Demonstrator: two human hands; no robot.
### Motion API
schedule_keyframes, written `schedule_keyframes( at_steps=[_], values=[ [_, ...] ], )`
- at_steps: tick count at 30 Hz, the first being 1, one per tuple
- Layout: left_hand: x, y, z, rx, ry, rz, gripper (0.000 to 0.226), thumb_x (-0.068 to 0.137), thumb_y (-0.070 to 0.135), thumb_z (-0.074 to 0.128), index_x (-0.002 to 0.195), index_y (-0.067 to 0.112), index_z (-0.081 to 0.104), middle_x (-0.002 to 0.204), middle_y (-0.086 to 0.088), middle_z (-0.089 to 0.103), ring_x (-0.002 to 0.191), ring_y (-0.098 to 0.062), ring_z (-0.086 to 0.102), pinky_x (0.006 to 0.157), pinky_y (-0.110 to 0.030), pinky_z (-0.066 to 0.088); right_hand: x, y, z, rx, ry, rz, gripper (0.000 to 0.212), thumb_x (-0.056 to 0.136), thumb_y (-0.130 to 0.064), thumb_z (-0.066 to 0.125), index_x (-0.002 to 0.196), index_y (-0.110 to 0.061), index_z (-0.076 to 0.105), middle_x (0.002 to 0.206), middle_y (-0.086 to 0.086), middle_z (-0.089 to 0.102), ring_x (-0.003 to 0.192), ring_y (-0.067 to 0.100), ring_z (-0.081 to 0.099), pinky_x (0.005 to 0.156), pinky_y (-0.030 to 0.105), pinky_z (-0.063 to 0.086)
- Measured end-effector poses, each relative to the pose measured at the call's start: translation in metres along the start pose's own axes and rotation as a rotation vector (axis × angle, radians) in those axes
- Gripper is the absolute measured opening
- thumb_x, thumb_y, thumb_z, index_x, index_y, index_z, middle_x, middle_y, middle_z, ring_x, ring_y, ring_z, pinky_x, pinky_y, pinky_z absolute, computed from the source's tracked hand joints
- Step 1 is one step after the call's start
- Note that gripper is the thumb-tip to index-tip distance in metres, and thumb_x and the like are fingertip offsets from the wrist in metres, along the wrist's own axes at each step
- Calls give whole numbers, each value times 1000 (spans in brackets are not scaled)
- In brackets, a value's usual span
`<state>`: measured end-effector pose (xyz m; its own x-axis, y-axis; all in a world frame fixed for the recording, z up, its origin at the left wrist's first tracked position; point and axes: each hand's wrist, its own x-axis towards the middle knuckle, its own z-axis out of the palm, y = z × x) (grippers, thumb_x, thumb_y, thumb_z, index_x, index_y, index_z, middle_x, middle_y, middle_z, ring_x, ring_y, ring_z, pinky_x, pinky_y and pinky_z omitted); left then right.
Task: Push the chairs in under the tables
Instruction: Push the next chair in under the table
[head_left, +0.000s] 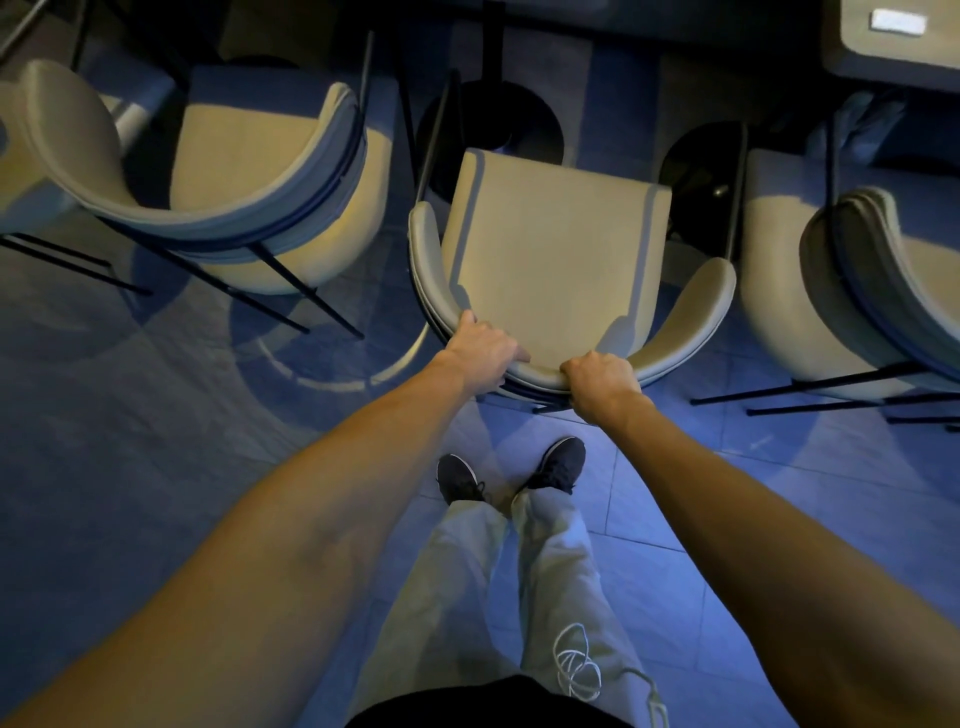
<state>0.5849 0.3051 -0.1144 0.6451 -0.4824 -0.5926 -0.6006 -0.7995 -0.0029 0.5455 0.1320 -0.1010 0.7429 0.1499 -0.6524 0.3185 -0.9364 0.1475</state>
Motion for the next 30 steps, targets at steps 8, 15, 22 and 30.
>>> schedule_keyframes(
  at_steps=[8,15,22,30],
  values=[
    [9,-7,-11,-49,-9,107,52,95,34,66,144,31,48,127,-3,65,117,-27,59,97,-42,34,3,22,6,26,-22,-33,41,97,-17,57,138,-22,53,123,8,65,110,29,64,88,38,50],
    [5,-45,-13,27,48,73,40,91,28,64,130,36,60,119,4,69,113,-23,60,100,-40,35,7,23,9,9,-17,-52,44,96,-18,56,139,-24,50,123,5,66,112,26,63,88,36,46],
    [7,-35,-8,154,29,51,39,97,40,61,135,34,55,116,-3,69,112,-29,59,99,-43,33,10,30,7,54,-50,-94,46,97,-14,52,141,-26,49,126,3,65,115,26,61,92,38,44],
    [8,-30,-11,151,-14,33,43,96,42,62,137,33,53,112,-2,70,110,-30,61,97,-43,34,8,34,7,71,-60,-97,47,98,-14,51,143,-28,49,130,2,63,118,25,59,97,38,44]
  ],
)
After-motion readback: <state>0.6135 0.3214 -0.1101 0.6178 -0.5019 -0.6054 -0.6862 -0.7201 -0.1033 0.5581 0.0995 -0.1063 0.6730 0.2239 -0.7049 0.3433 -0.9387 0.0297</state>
